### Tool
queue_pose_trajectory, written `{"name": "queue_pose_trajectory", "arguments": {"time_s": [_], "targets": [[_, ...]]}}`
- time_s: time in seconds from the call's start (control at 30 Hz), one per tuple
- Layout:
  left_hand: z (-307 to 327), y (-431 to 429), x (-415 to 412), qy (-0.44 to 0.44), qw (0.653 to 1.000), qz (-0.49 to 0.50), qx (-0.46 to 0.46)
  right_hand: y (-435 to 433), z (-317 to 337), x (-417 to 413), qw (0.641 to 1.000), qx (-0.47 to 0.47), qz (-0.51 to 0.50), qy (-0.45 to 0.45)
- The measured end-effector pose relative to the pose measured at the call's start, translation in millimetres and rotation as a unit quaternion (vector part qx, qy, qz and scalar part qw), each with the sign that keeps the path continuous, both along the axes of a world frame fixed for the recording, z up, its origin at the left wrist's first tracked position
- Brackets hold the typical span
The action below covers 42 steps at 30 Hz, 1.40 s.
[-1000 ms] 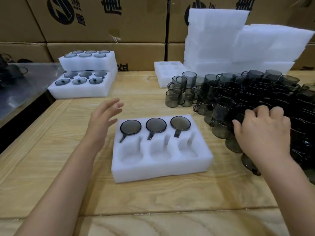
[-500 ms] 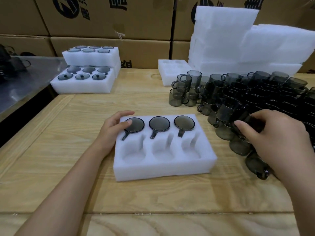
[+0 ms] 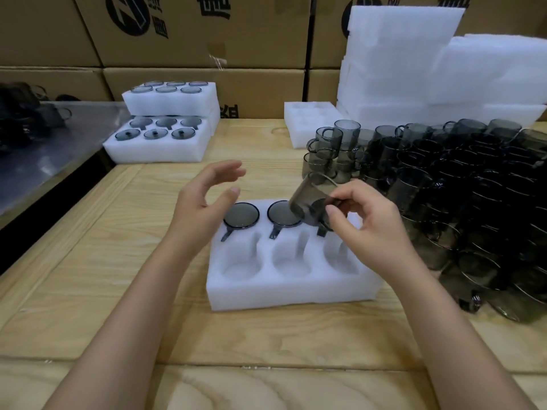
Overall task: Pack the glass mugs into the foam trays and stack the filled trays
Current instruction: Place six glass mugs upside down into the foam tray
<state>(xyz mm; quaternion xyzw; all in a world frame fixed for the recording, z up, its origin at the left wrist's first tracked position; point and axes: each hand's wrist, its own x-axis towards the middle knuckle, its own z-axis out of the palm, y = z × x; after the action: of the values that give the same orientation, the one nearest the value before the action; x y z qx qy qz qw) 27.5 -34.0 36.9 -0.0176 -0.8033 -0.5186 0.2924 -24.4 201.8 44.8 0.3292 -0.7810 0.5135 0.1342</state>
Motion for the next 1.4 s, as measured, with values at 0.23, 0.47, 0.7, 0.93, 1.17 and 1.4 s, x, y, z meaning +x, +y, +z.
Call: {"name": "queue_pose_trajectory", "arguments": {"time_s": [0.23,0.47,0.7,0.93,1.17,1.4], "targets": [[32.2,63.1,-4.6,-0.125,0.963,-0.225,-0.084,13.7,-3.7,4.4,0.994,-0.043,0.099,0.015],[13.3,90.4,-16.9,-0.069,0.979,-0.12,-0.149,33.4,-1.7,-8.3,0.988,-0.07,0.056,-0.123],[8.6,97.1,-10.0,-0.054,0.971,-0.186,-0.143,33.3,-6.2,-14.2,0.974,-0.12,0.066,-0.182],[8.1,97.2,-4.4,-0.045,0.965,-0.197,-0.167,33.5,-9.2,-14.6,0.965,-0.095,0.108,-0.221],[6.5,97.3,-5.0,-0.057,0.962,-0.189,-0.187,33.5,-7.5,-14.3,0.965,-0.104,0.08,-0.226],[5.5,97.3,-6.4,-0.056,0.947,-0.179,-0.26,30.2,-10.2,-13.8,0.972,-0.089,0.058,-0.21]]}}
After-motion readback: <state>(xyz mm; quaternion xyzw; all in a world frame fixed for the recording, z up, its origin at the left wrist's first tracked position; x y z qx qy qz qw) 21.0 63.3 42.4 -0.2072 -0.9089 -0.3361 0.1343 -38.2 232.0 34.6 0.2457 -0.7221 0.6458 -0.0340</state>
